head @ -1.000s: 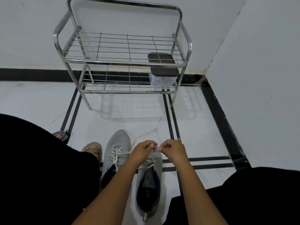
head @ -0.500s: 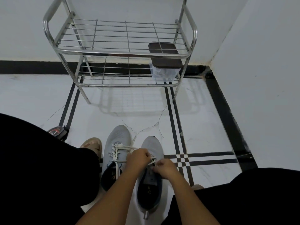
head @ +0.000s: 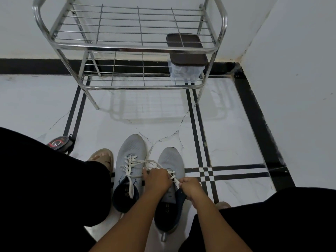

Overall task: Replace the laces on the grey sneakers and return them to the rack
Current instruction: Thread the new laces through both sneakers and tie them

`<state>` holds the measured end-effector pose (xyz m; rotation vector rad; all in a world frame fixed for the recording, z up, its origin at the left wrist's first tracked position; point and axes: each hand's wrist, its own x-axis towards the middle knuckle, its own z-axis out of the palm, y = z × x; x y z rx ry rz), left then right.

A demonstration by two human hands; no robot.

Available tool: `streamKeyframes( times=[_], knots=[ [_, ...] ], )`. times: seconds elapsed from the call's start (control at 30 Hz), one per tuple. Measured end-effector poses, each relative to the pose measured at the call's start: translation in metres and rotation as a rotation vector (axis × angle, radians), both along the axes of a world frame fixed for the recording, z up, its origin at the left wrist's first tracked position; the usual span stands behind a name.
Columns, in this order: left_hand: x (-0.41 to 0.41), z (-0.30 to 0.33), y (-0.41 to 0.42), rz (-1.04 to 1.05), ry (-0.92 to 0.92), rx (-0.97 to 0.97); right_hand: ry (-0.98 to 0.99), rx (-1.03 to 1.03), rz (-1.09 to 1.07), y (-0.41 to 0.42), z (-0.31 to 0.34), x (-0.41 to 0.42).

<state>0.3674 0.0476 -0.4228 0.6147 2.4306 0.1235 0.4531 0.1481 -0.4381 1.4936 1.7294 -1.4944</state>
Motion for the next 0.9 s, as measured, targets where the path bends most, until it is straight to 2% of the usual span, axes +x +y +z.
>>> streamKeyframes(
  times=[0.27, 0.47, 0.67, 0.73, 0.83, 0.9],
  knots=[
    [0.006, 0.006, -0.001, -0.012, 0.107, 0.004, 0.01, -0.028, -0.042, -0.001, -0.002, -0.001],
    [0.005, 0.006, -0.002, -0.12, 0.114, 0.009, 0.02, -0.043, -0.067, -0.001, 0.002, -0.002],
    [0.004, 0.003, -0.003, -0.196, 0.105, 0.05, 0.074, -0.222, -0.294, 0.001, 0.011, -0.004],
    [0.006, 0.001, -0.005, -0.169, 0.116, 0.071, 0.106, -0.232, -0.316, -0.001, 0.012, -0.004],
    [0.015, 0.001, -0.009, 0.004, 0.2, 0.064, 0.062, -0.135, -0.287, 0.001, 0.009, -0.009],
    [0.021, 0.002, -0.014, 0.125, 0.254, 0.041, 0.046, -0.059, -0.479, 0.011, 0.011, -0.012]
  ],
)
